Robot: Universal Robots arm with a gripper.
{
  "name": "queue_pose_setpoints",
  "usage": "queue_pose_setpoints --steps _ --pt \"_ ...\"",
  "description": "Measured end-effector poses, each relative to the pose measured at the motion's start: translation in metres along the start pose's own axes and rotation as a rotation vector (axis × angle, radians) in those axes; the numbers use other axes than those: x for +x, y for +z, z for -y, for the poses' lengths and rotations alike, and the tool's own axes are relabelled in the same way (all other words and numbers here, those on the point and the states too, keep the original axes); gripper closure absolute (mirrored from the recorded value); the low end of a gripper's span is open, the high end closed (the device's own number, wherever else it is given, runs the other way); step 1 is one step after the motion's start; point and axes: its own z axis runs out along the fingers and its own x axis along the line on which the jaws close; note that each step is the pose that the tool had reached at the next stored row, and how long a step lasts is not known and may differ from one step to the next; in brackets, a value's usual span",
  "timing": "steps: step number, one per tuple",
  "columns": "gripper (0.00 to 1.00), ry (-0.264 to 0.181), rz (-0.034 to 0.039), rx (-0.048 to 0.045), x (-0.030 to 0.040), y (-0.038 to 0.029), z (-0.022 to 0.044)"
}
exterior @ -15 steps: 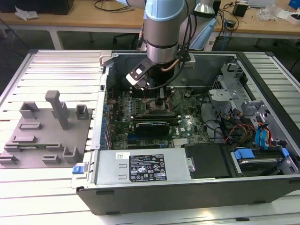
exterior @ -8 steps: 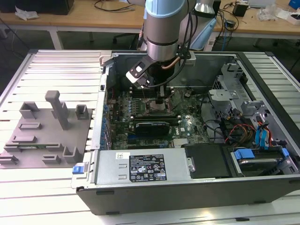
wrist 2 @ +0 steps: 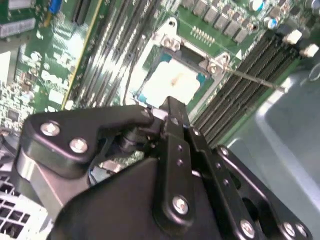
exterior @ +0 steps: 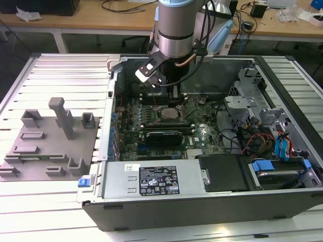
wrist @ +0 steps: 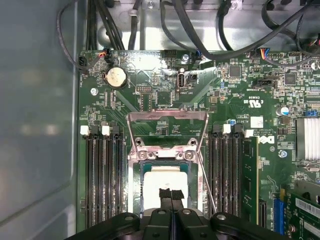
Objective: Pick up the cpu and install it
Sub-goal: 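Place the cpu into insertion slot, then close the cpu cover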
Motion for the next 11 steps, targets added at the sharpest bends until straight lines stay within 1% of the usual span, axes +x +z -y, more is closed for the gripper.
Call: queue_pose_setpoints --steps 11 --pt "0.89 0.0 0.0004 0.0 0.0 0.0 0.0"
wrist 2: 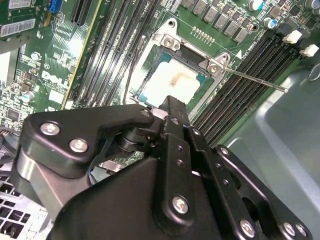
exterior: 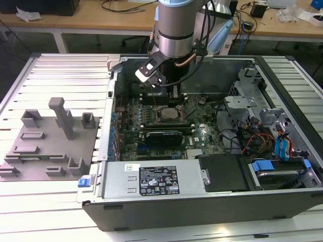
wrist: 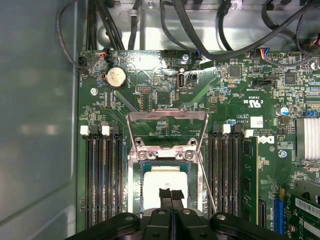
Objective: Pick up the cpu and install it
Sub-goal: 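Close the cpu cover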
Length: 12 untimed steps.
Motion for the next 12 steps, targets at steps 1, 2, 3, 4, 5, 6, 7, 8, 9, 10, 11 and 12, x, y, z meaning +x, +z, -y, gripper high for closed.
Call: queue_pose_setpoints --steps 1,2,3,4,5,6,7,8,9,10,11,12 --pt "0.89 0.0 0.0001 0.0 0.0 0.0 0.0" --pt "0.89 0.0 0.0001 0.0 0.0 0.0 0.0" --pt "0.89 0.0 0.0001 0.0 0.0 0.0 0.0" --pt "0.89 0.0 0.0001 0.0 0.0 0.0 0.0" --pt "0.89 0.0 0.0003 0.0 0.0001 0.0 0.0" --pt "0.89 0.0 0.0005 0.0 0.0002 -0.0022 -0.0001" --pt "0.89 0.0 0.0004 0.0 0.0002 -0.0072 -0.0004" --pt "0.89 0.0 0.0004 -0.0001 0.0003 -0.0163 -0.0009" --pt "0.89 0.0 0.0005 0.0 0.0003 -0.0199 -0.0011" --pt "0.89 0.0 0.0005 0.0 0.0003 -0.0244 -0.0014" --pt "0.89 0.0 0.0004 -0.0001 0.0003 -0.0298 -0.0017" --pt "0.89 0.0 0.0005 0.0 0.0003 -0.0333 -0.002"
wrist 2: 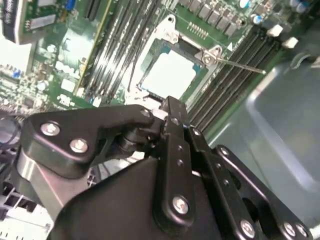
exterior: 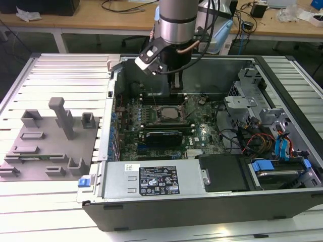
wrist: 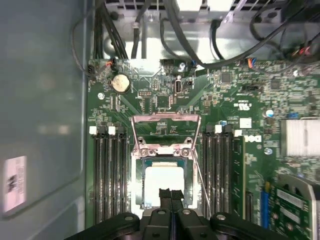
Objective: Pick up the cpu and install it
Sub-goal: 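Close the cpu cover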
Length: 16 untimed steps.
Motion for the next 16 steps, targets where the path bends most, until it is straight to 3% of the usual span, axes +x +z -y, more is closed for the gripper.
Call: queue_pose_setpoints --steps 2,5,13,15,16 --pt "0.89 0.0 -0.0001 -0.0001 0.0001 -0.0079 -0.0005" --pt "0.89 0.0 -0.0003 0.0 0.0001 -0.0097 -0.0028" --pt "0.89 0.0 -0.0004 0.0007 0.0001 -0.0076 -0.0404" --pt "0.89 0.0 -0.0005 0.0007 0.0002 -0.0066 -0.0554" --pt "0.89 0.0 -0.0004 0.0011 0.0001 -0.0061 -0.0661"
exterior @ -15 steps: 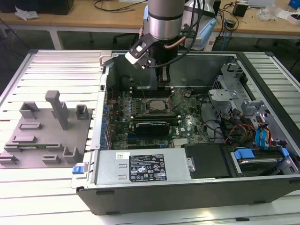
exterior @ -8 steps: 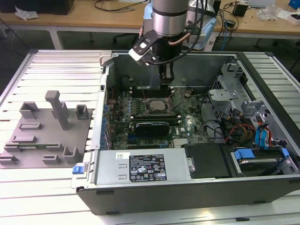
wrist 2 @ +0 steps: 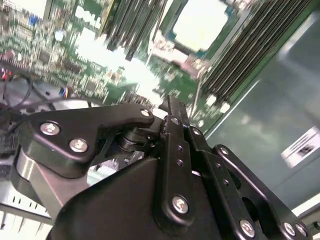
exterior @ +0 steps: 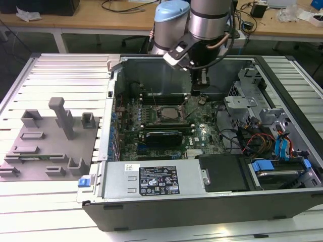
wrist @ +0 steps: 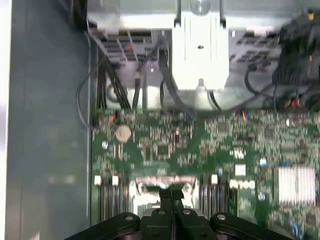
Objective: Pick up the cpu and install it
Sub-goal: 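Close the cpu cover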
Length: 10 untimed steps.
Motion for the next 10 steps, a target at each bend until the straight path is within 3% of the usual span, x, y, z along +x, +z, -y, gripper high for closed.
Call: queue_pose_setpoints --steps 5,8,10 --pt "0.89 0.0 -0.0001 0.0028 0.0 0.0018 -0.0213" --pt "0.89 0.0 0.0 0.0055 0.0 0.0074 -0.0288" --pt "0.89 0.0 0.0001 0.0072 -0.0001 0.013 -0.0299"
